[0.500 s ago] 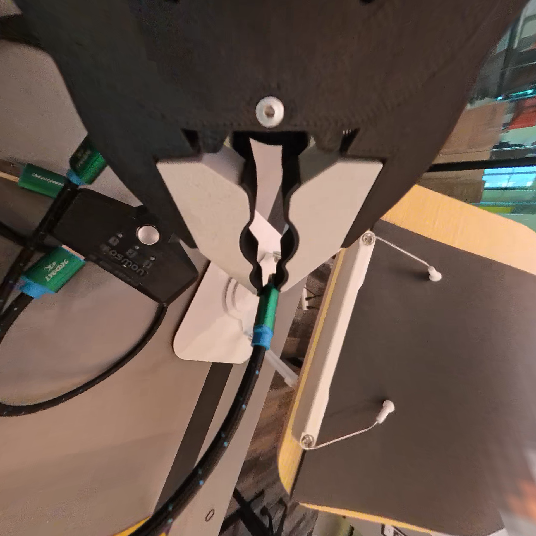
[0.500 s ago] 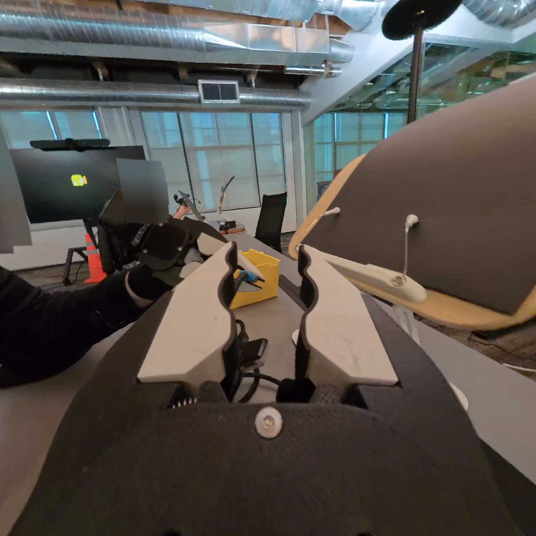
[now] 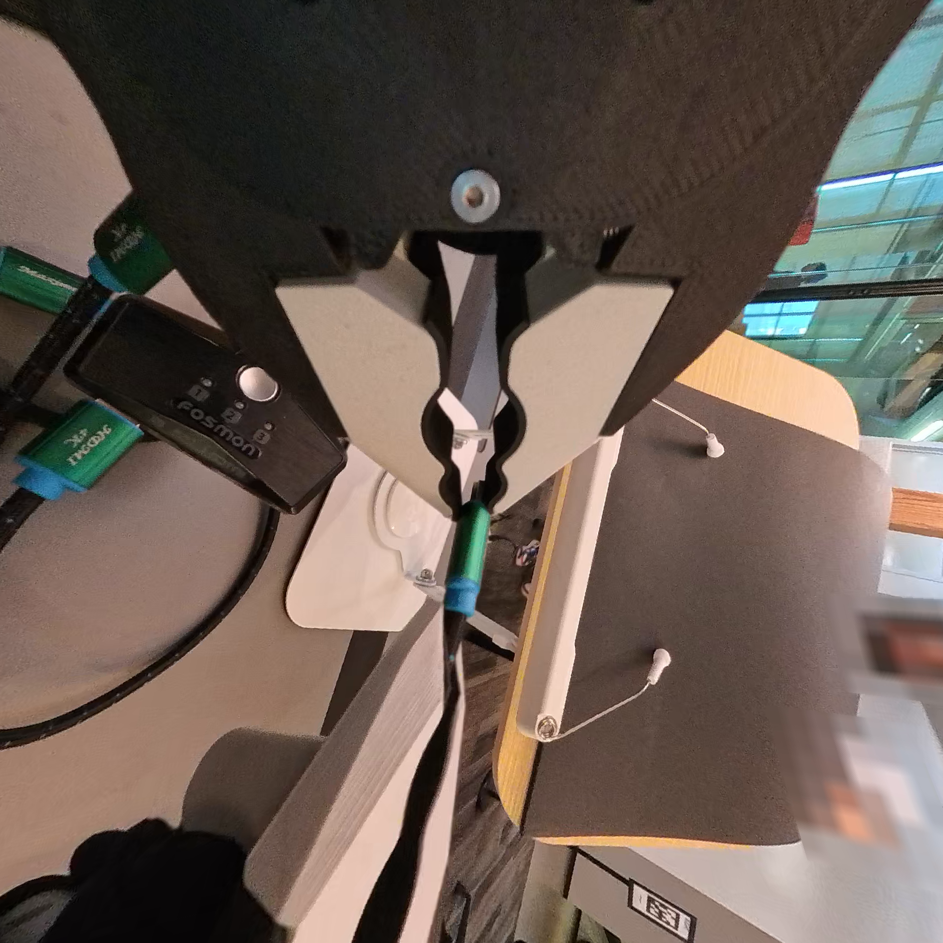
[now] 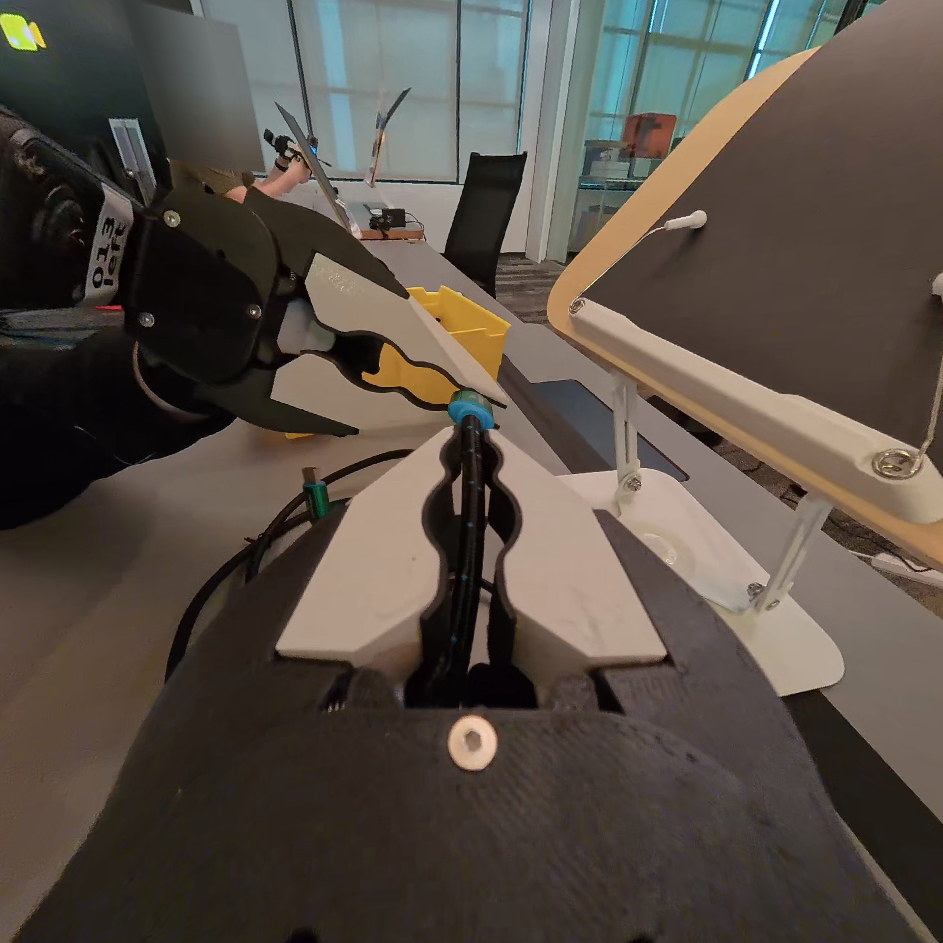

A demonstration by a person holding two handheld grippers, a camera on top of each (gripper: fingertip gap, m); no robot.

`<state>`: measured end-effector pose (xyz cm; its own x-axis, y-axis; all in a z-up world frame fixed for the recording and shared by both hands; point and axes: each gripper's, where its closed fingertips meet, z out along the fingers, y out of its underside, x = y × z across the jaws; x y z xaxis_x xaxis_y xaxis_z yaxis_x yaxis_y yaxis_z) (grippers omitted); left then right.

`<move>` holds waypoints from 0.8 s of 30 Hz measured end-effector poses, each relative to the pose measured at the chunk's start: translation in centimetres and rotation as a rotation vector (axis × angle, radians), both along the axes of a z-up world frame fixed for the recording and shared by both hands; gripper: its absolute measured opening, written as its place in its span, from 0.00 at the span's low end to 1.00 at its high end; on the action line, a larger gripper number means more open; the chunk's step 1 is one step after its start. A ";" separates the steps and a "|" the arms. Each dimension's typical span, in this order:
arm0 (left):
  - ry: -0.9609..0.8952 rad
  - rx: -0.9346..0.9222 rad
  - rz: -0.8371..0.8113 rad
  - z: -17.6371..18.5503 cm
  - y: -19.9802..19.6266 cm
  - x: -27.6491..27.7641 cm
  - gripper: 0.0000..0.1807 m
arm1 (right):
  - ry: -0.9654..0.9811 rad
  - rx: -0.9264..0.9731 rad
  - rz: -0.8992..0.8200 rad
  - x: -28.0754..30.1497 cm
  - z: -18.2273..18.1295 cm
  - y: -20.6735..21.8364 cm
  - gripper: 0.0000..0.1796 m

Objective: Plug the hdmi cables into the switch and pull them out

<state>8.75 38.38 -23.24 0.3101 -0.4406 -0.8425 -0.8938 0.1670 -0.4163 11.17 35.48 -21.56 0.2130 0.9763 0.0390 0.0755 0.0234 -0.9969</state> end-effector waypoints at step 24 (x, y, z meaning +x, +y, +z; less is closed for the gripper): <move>-1.215 -1.330 -0.560 3.7 -6.7 3.2 0.16 | -0.008 0.378 0.102 0.2 1.8 -3.7 0.02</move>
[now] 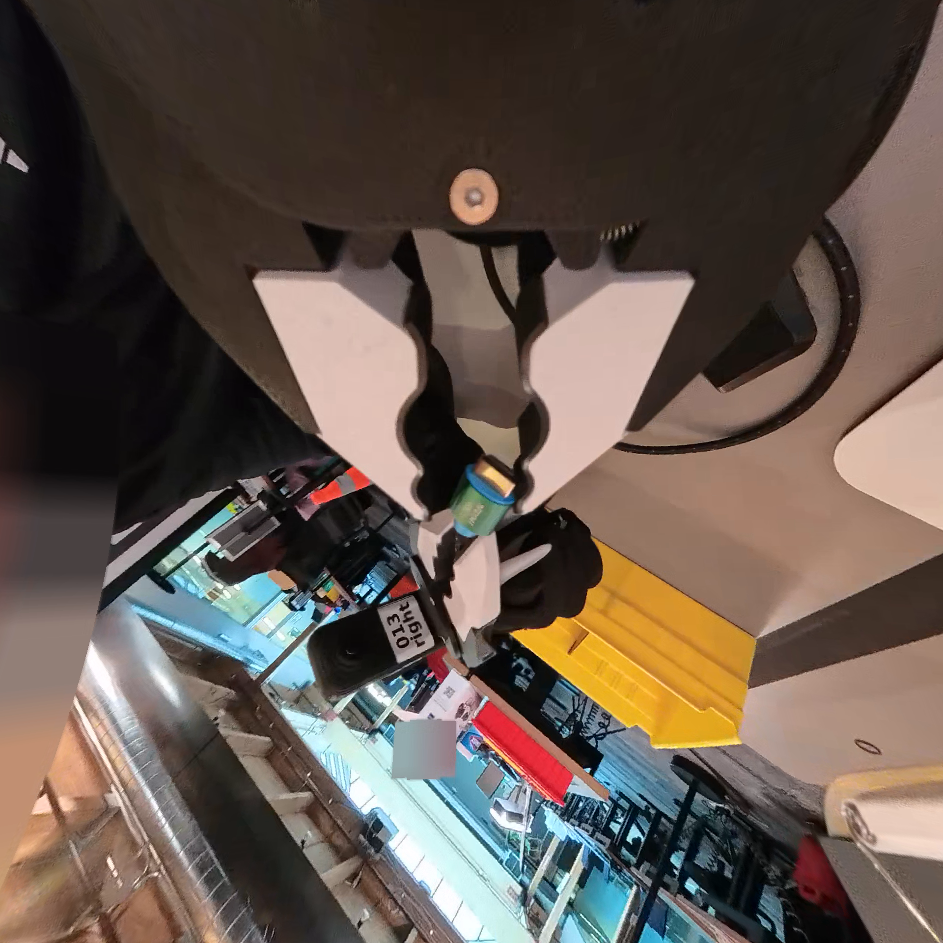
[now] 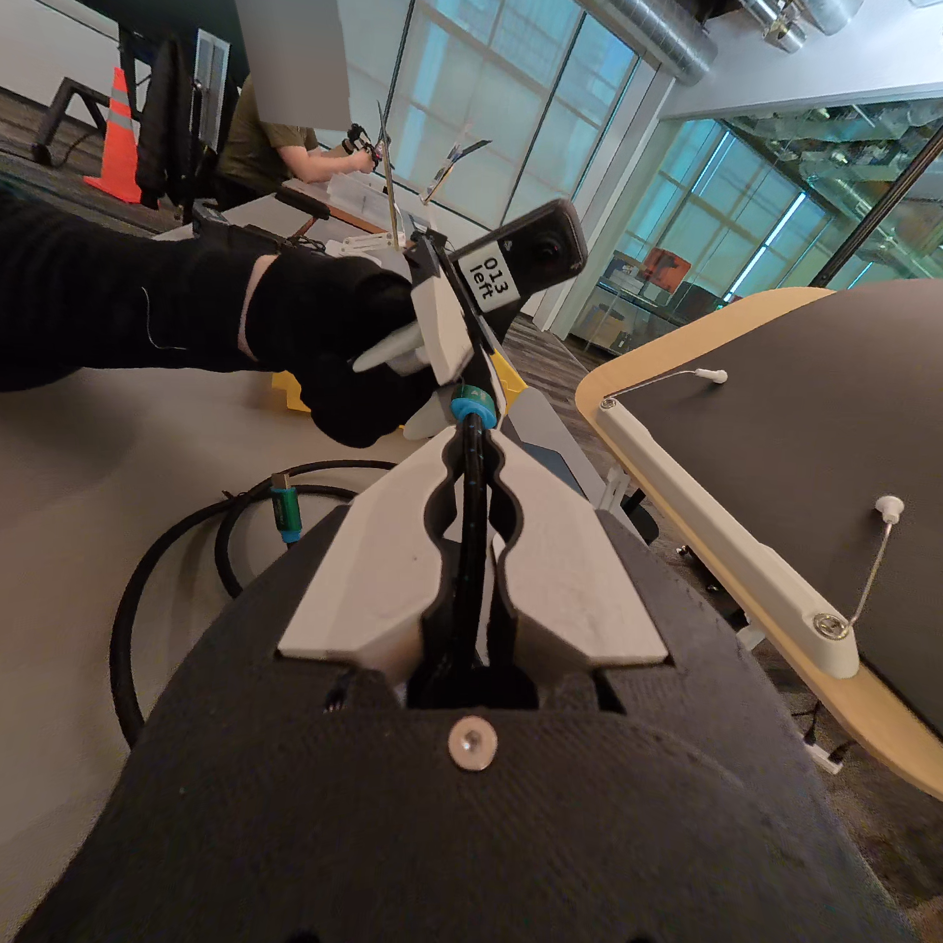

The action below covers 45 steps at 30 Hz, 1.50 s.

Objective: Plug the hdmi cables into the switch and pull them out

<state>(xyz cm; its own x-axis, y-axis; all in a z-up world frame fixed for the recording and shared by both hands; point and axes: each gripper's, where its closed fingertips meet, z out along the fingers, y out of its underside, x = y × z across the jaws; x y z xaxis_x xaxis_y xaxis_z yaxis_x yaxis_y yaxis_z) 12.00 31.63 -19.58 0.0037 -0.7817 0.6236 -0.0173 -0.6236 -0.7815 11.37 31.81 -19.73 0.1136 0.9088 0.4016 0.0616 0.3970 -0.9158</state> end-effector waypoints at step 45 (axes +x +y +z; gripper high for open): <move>0.053 0.330 0.166 0.8 0.6 0.6 0.10 | 0.162 -0.242 0.055 -0.7 0.7 0.9 0.13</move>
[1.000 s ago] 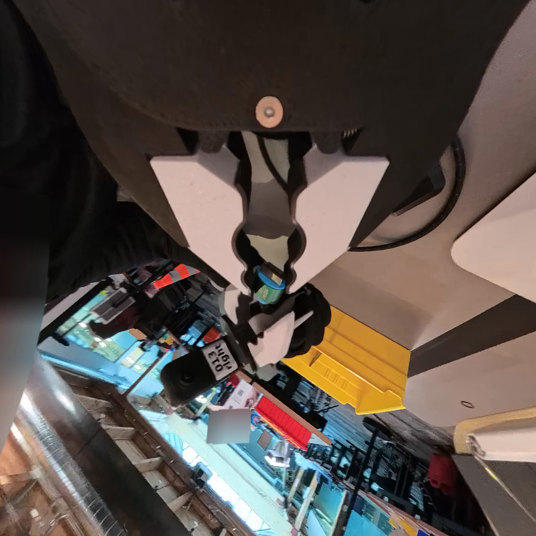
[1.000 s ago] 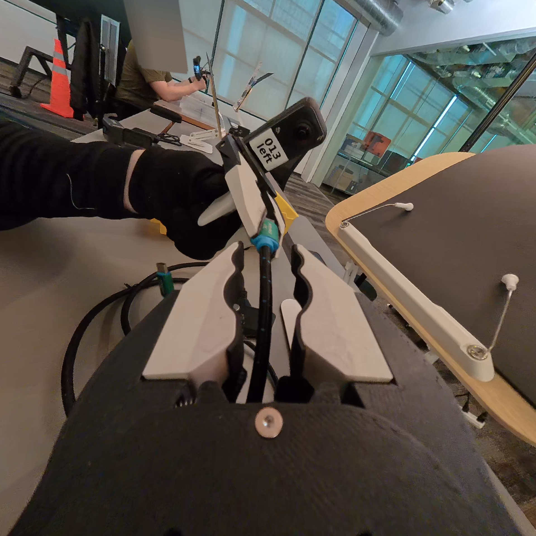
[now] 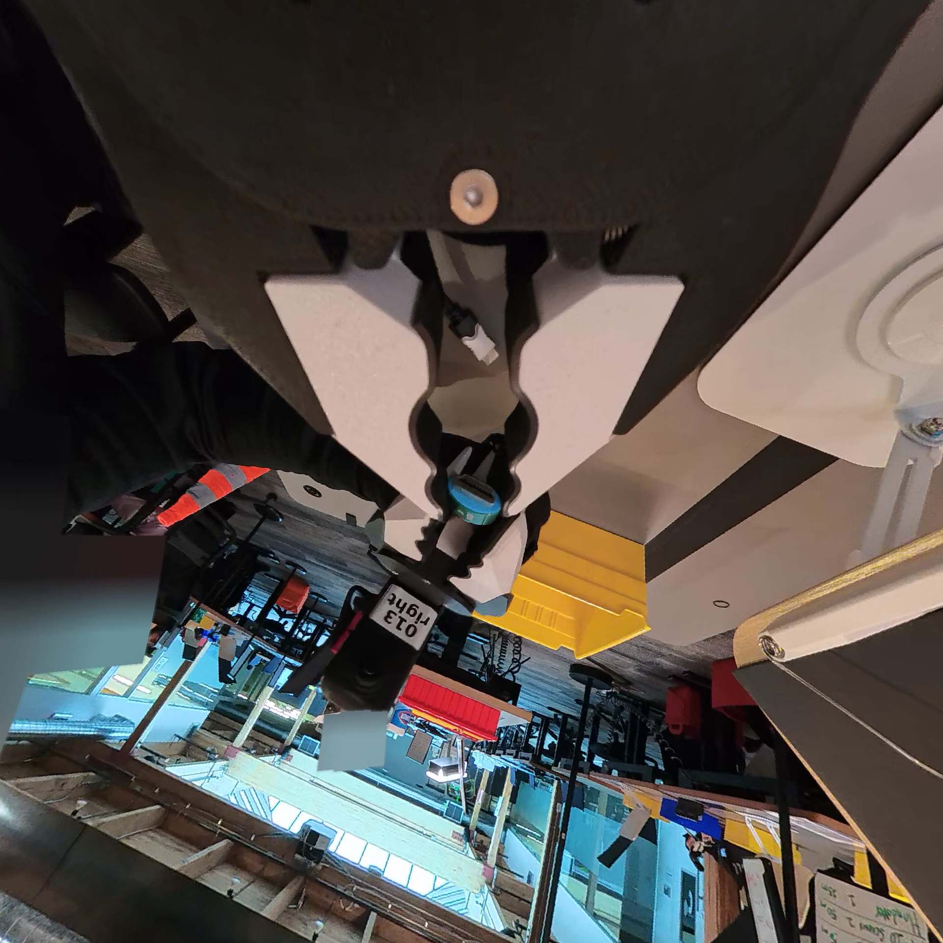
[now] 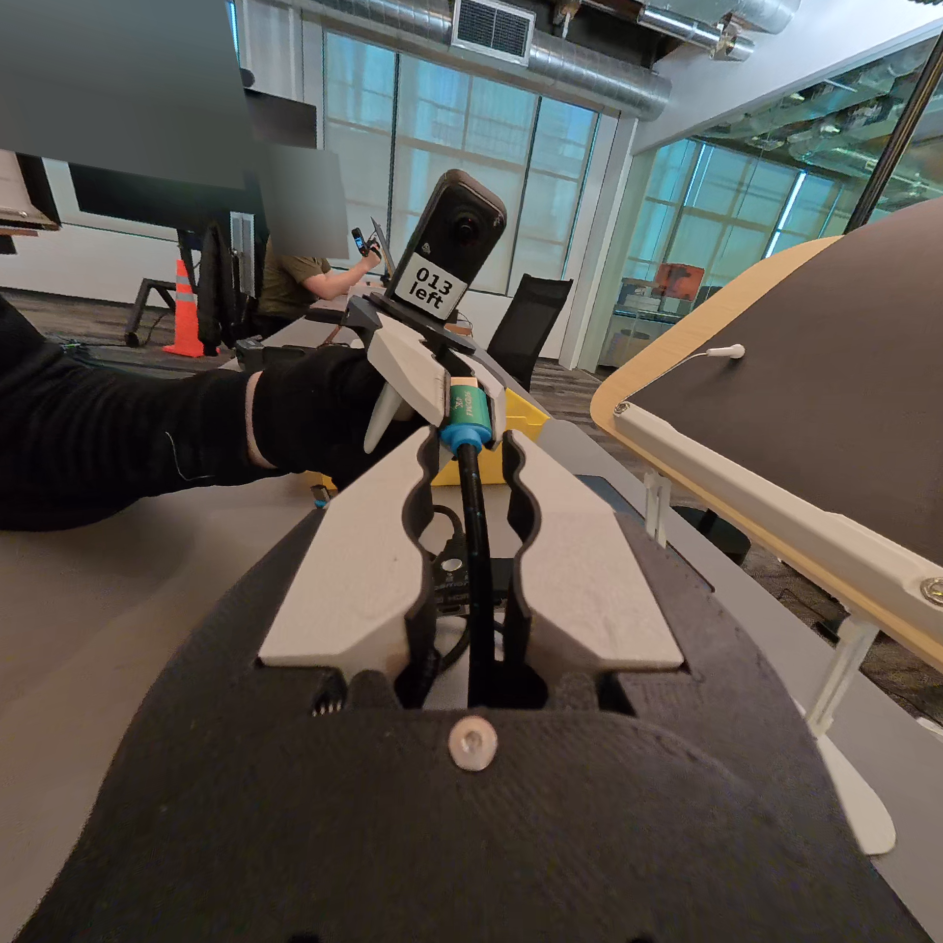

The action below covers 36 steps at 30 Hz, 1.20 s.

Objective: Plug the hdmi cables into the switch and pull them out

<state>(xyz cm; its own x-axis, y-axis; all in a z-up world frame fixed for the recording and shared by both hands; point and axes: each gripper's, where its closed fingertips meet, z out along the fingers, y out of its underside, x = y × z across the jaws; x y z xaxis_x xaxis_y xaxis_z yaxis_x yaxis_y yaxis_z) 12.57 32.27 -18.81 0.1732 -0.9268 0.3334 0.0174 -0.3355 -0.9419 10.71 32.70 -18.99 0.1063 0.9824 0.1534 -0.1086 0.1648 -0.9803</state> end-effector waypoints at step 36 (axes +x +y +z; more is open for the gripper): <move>-0.079 -0.337 -0.158 -1.1 -0.3 -1.3 0.07 | -0.137 0.224 -0.056 0.0 -1.1 -0.8 0.10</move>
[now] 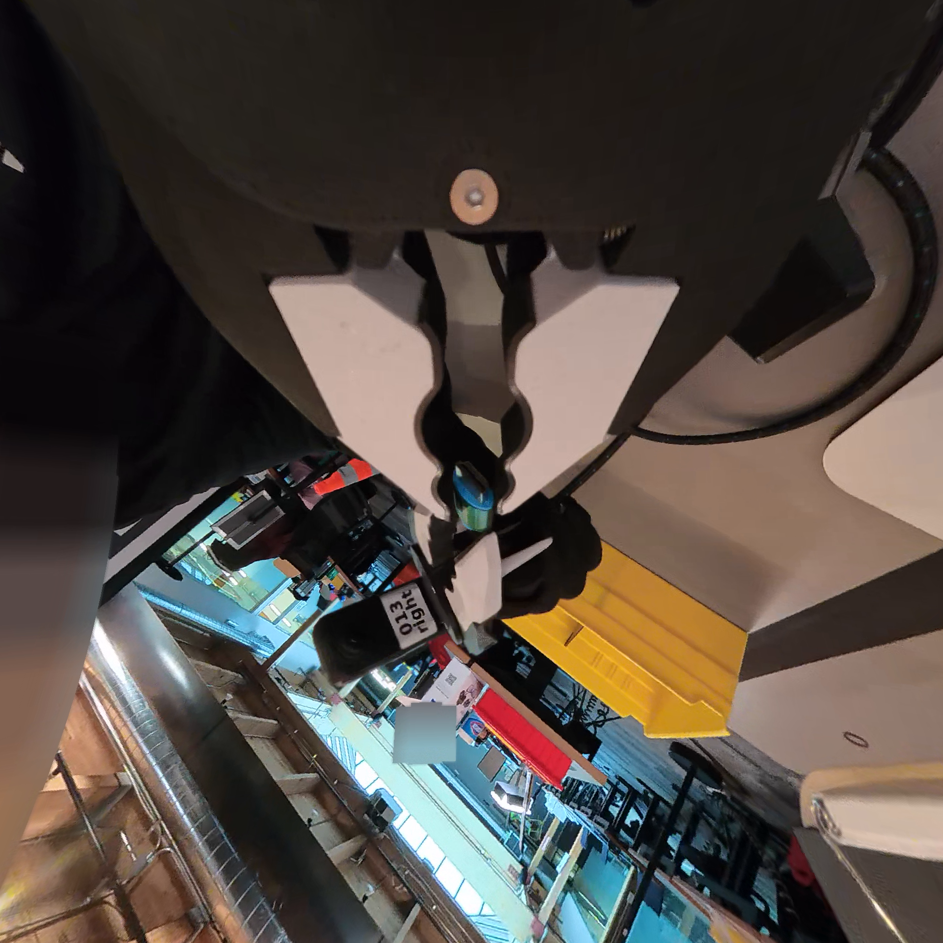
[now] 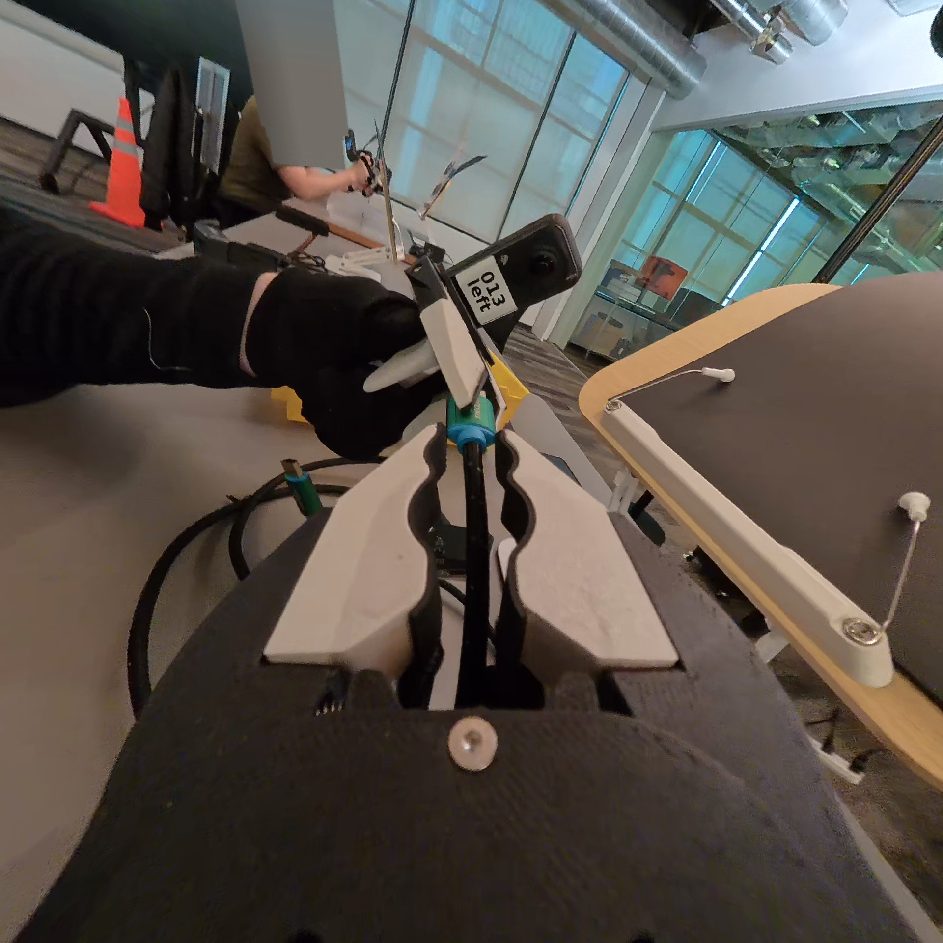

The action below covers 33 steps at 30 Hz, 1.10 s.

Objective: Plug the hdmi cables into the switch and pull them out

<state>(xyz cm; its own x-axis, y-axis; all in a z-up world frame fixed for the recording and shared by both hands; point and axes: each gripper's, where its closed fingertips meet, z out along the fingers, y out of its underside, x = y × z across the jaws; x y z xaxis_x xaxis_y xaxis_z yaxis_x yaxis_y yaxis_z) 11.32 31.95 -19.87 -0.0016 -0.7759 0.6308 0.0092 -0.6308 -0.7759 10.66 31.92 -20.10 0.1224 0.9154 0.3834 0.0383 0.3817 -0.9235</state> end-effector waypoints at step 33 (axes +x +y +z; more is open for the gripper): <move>-0.089 0.116 0.078 1.2 0.5 0.5 0.06 | 0.037 0.040 -0.091 -0.7 0.9 0.7 0.13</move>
<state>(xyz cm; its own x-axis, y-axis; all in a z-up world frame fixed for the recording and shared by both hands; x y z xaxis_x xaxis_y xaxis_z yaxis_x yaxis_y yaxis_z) 11.81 32.41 -18.66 0.0097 -0.8436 0.5368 0.1267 -0.5315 -0.8375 9.92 32.62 -19.22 0.2197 0.8837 0.4132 0.0405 0.4150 -0.9089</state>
